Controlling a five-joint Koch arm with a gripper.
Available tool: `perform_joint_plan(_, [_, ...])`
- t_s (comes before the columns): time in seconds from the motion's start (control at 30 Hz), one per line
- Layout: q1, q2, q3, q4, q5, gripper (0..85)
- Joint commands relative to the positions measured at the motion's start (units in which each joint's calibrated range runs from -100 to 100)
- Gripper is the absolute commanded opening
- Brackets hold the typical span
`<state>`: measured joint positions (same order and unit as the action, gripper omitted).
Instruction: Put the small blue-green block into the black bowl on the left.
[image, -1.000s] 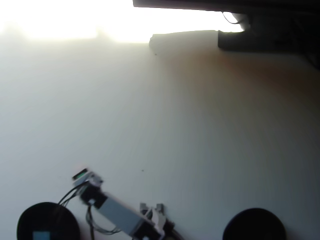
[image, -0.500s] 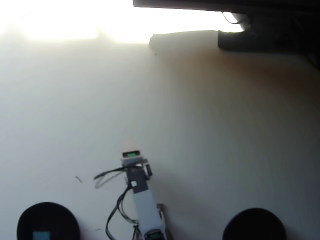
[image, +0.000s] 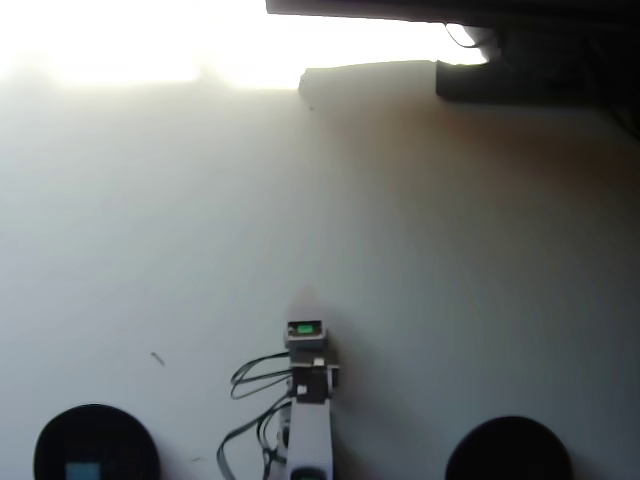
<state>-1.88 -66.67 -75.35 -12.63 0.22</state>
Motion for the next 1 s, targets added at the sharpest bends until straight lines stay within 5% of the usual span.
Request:
perform_joint_plan(0.0, [-1.07,9.19,0.12,10.80,-1.03,36.8])
perform_joint_plan(0.3, [1.27,16.80,-3.30,18.02,-1.32,36.8])
perform_joint_plan(0.97, [0.98,13.80,-5.25,14.21,-1.47,37.1])
